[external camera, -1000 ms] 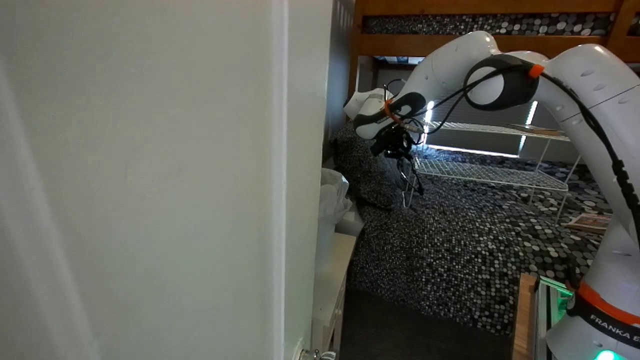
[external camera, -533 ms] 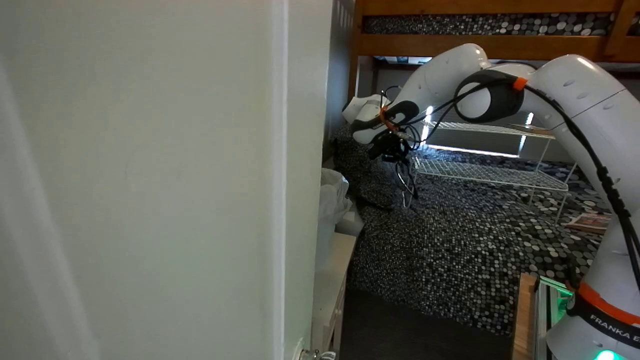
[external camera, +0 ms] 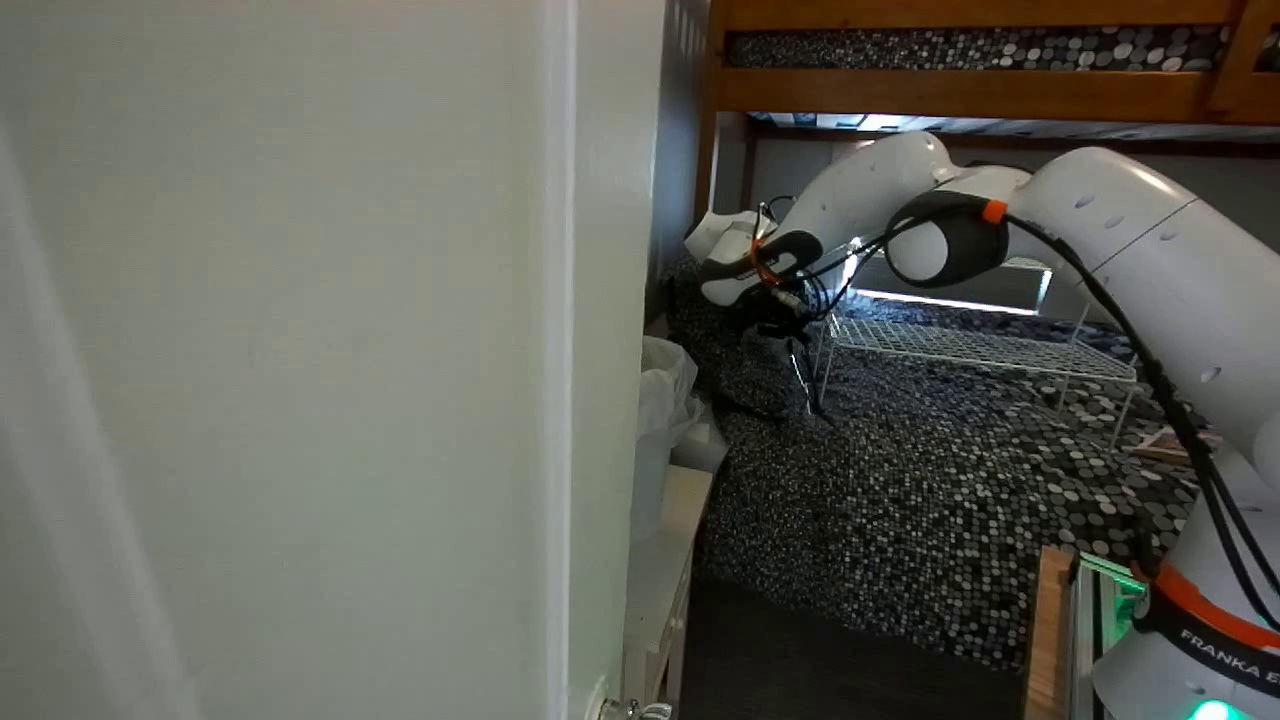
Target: Remove the hanger from the wire mesh of the top shoe rack shelf and place it in front of the left pillow
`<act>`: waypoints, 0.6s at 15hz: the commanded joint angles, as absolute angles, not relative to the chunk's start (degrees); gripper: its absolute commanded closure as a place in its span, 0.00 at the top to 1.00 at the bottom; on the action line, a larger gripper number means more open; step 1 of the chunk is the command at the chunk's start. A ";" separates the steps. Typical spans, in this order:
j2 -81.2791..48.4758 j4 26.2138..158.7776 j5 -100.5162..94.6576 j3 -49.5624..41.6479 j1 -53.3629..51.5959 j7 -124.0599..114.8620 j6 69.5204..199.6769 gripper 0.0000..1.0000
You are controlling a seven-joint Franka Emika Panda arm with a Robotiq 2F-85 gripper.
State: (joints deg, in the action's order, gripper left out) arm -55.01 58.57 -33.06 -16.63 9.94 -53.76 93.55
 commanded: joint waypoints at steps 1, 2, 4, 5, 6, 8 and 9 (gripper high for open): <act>-60.45 51.19 -29.81 -18.27 10.87 -54.15 93.66 0.02; -61.43 49.91 -29.42 -18.66 11.08 -54.14 93.70 0.02; -62.59 48.19 -30.19 -17.60 12.19 -54.77 93.32 0.02; -63.20 47.28 -30.09 -17.53 12.48 -54.81 93.04 0.02; -63.84 46.32 -29.79 -17.35 12.81 -54.68 92.35 0.18; -64.08 45.39 -29.56 -17.06 13.11 -54.09 91.94 0.41; -63.57 45.38 -29.26 -16.66 13.14 -53.49 91.73 0.50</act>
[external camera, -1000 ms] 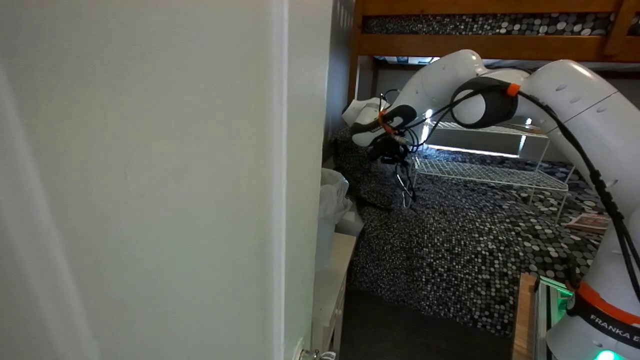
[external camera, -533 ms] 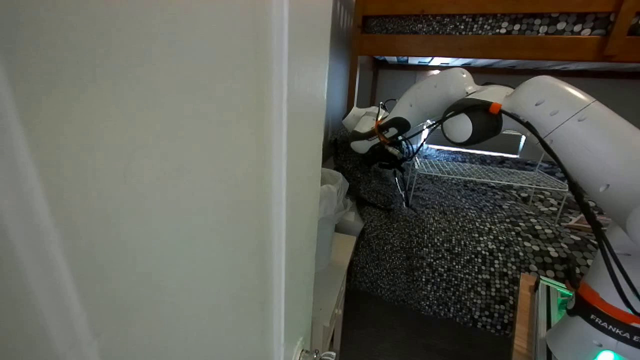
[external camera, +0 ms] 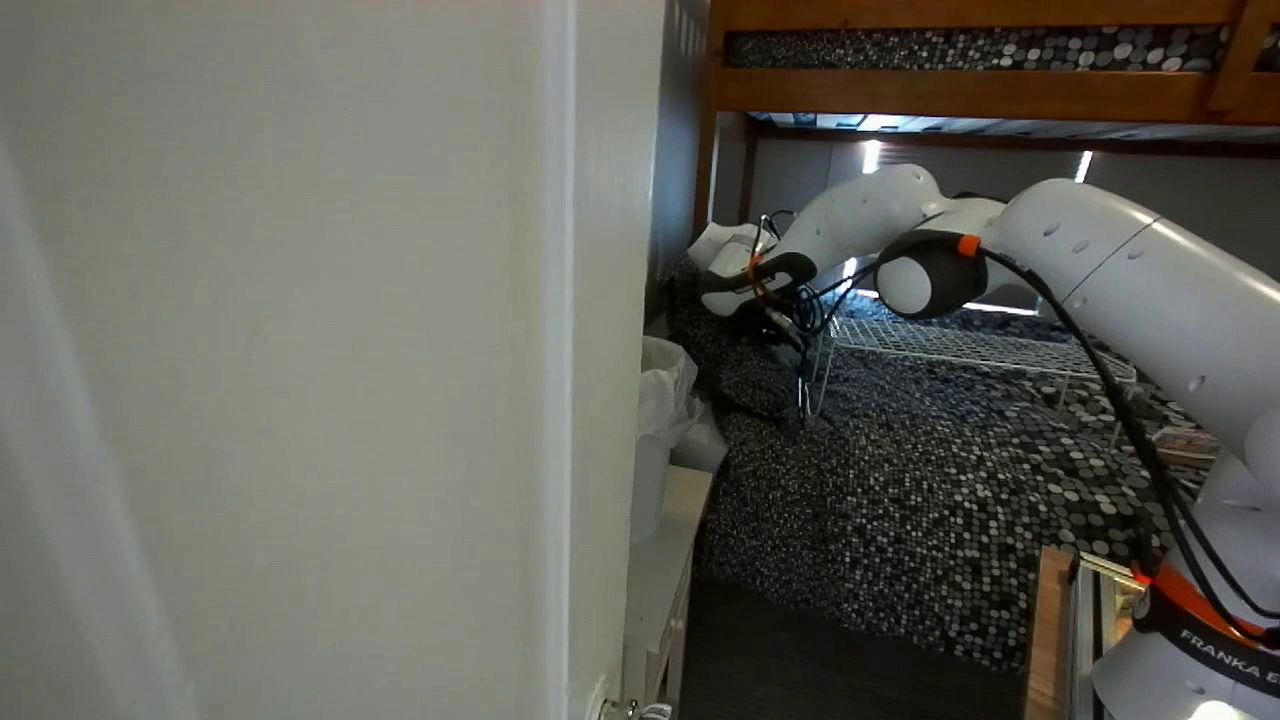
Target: Remove the hanger from the wire mesh of the top shoe rack shelf and place it in front of the left pillow
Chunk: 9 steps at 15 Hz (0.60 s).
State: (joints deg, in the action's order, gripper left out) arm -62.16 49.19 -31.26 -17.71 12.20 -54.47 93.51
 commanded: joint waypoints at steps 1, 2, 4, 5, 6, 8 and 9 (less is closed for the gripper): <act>-62.80 45.52 -28.84 -16.15 13.10 -52.89 91.54 0.57; -61.74 45.95 -28.35 -15.51 12.99 -52.03 91.72 0.63; -58.74 47.33 -26.50 -13.24 12.88 -48.04 92.04 0.79; -57.48 47.82 -25.72 -12.30 12.80 -46.11 91.86 0.88; -55.98 48.60 -25.03 -11.29 12.65 -43.85 91.40 0.94; -52.93 50.07 -24.00 -9.37 12.50 -39.49 90.71 1.00; -51.43 50.58 -23.29 -8.34 12.63 -37.31 89.99 1.00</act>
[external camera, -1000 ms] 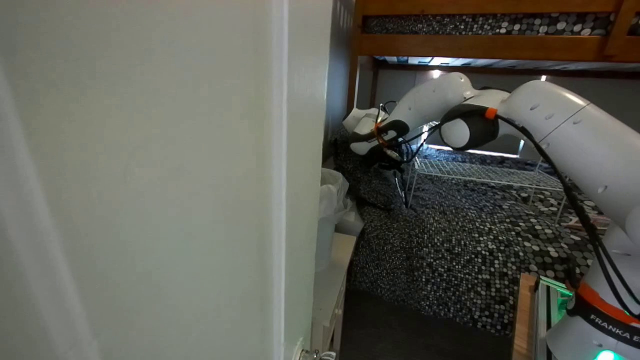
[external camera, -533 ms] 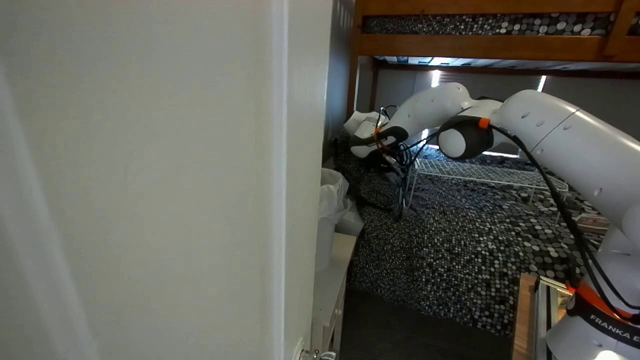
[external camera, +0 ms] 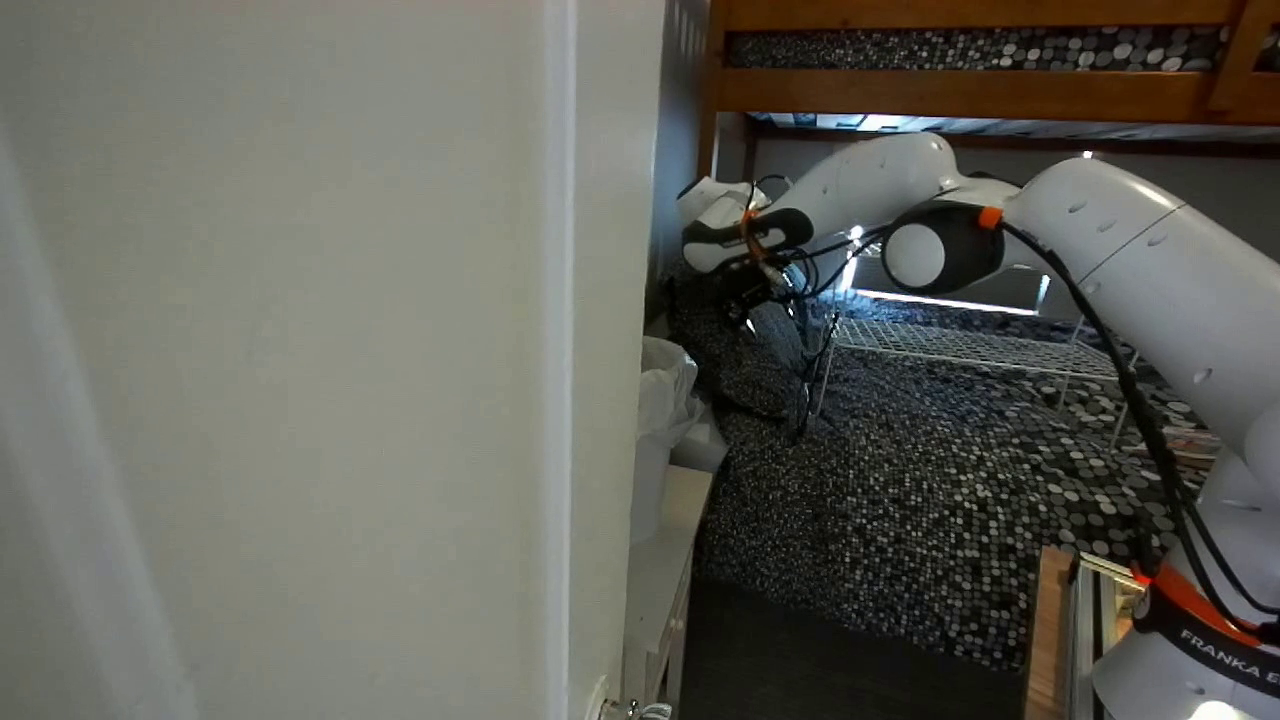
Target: Remove the hanger from the wire mesh of the top shoe rack shelf and place it in front of the left pillow
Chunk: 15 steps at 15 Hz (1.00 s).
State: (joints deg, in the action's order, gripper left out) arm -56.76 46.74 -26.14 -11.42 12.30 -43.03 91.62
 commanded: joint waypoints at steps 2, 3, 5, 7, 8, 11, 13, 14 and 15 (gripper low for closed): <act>-48.42 51.85 -22.20 -6.71 12.92 -33.53 88.70 1.00; -46.70 52.86 -21.61 -5.74 13.26 -30.87 88.76 1.00; -42.93 55.88 -20.59 -4.20 13.95 -26.15 90.42 1.00; -39.48 58.92 -19.39 -2.69 15.00 -21.61 92.28 1.00; -37.80 60.43 -18.76 -2.13 15.60 -19.85 93.09 1.00; -32.14 66.36 -16.63 -0.36 18.17 -12.40 96.70 1.00; -28.38 70.53 -14.61 0.67 20.27 -6.15 98.31 1.00; -26.70 72.40 -13.43 1.16 21.30 -3.04 98.75 1.00; -25.05 74.22 -12.02 1.54 22.47 0.20 98.92 1.00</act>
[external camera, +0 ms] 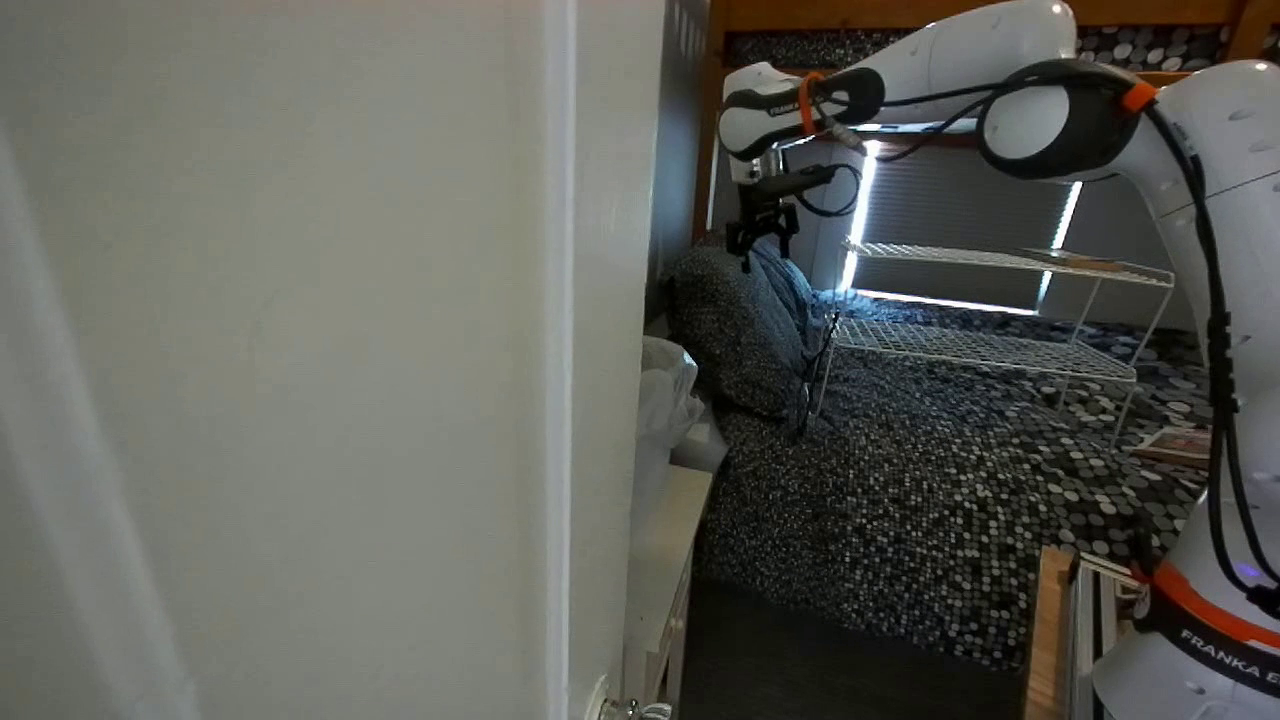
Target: Remove the hanger from the wire mesh of the top shoe rack shelf and place it in front of the left pillow
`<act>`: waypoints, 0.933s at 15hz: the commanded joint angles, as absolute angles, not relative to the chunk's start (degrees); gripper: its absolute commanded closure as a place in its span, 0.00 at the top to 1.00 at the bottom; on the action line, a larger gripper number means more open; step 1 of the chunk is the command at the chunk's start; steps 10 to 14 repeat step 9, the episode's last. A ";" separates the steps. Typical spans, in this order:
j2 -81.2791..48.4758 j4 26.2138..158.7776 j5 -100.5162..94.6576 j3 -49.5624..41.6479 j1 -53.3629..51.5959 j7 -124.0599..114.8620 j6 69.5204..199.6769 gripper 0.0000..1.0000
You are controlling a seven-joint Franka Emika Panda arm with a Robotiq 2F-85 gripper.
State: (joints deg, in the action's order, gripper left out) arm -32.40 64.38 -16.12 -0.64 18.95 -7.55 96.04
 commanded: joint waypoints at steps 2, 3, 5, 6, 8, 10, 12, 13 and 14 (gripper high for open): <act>-22.44 76.79 -9.67 1.88 24.37 6.37 97.59 1.00; -21.45 77.77 -8.77 1.81 25.09 8.91 96.93 1.00; -20.04 79.21 -8.67 1.23 26.34 15.12 94.81 1.00; -23.43 74.55 -10.33 0.62 24.69 10.43 95.78 1.00; -22.19 75.85 -8.54 -3.60 22.58 14.55 95.04 1.00; -21.89 76.32 -8.51 -3.62 22.73 15.00 95.05 1.00; -21.89 76.32 -8.51 -3.62 22.73 15.00 95.05 1.00; -21.89 76.32 -8.51 -3.62 22.73 15.00 95.05 1.00; -21.89 76.32 -8.51 -3.62 22.73 15.00 95.05 1.00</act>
